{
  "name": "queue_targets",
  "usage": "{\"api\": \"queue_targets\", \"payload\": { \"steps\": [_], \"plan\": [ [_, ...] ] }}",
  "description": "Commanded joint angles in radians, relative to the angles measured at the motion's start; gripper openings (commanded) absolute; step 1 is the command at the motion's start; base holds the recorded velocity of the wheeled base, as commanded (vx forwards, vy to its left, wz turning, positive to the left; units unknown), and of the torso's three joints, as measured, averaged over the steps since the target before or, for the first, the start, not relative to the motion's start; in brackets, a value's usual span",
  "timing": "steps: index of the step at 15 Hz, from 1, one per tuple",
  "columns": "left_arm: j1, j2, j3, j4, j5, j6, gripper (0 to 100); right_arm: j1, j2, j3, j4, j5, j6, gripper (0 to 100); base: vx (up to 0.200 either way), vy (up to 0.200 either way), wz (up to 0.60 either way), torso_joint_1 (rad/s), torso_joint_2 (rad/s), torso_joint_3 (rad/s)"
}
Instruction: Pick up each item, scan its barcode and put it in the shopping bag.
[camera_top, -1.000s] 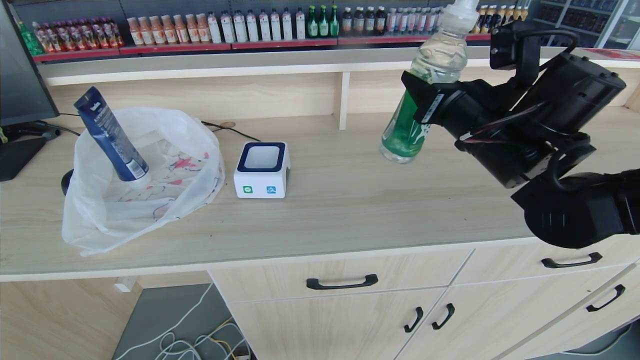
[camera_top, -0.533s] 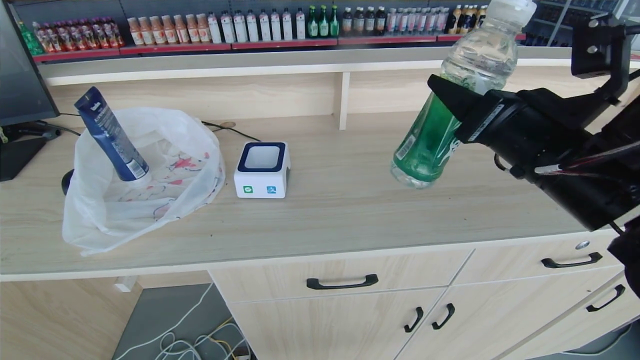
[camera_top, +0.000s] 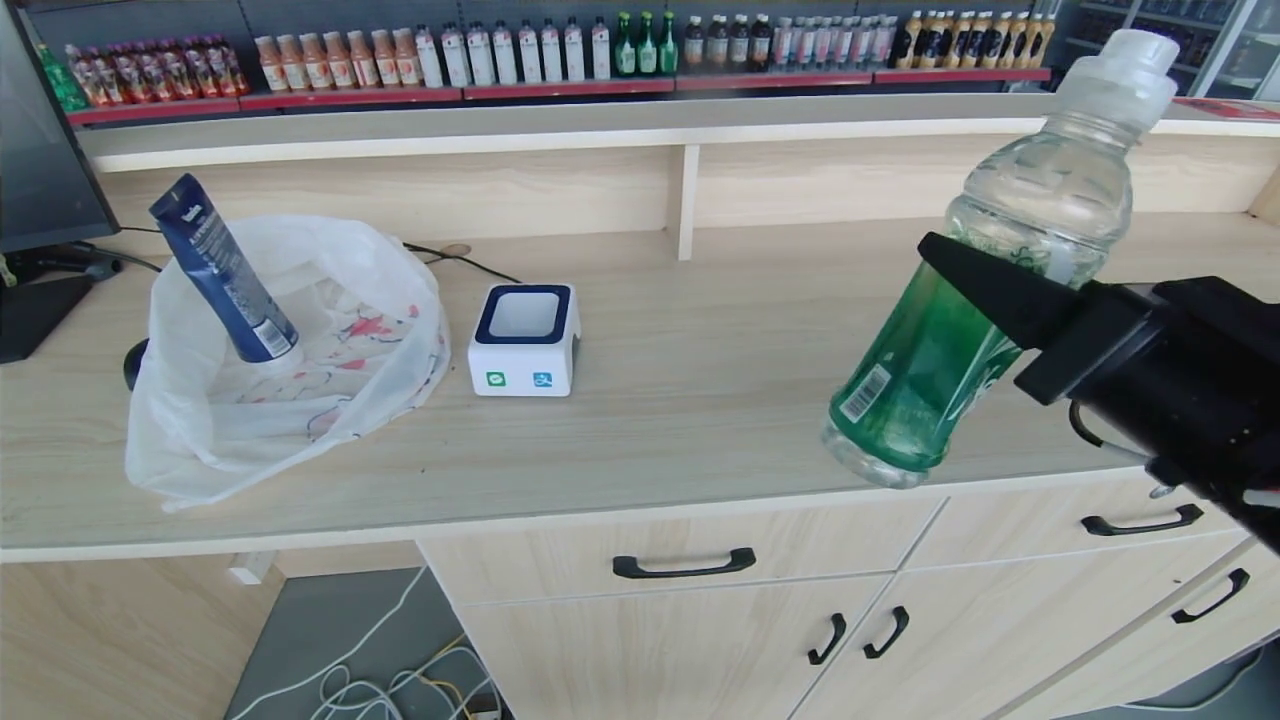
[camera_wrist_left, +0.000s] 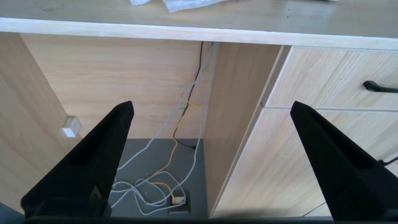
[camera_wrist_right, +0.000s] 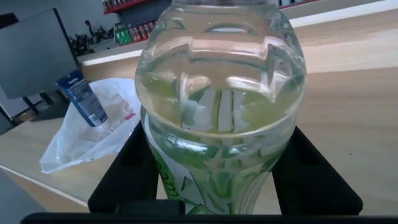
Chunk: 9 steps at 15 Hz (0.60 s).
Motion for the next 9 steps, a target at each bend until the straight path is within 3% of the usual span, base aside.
{"api": "queue_targets", "payload": {
  "steps": [1, 4, 9],
  "plan": [
    [0.001, 0.000, 0.000, 0.000, 0.000, -0.001, 100, 0.048, -0.052, 0.044, -0.003, 0.002, -0.001, 0, 0.000, 0.000, 0.00, 0.000, 0.00, 0.000],
    [0.001, 0.000, 0.000, 0.000, 0.000, -0.001, 100, 0.085, -0.056, 0.056, -0.003, 0.005, 0.002, 0, 0.000, 0.000, 0.00, 0.000, 0.00, 0.000],
    [0.000, 0.000, 0.000, 0.000, 0.000, -0.001, 100, 0.087, -0.059, 0.128, -0.052, 0.135, 0.059, 0, 0.000, 0.000, 0.00, 0.000, 0.00, 0.000]
  ]
}}
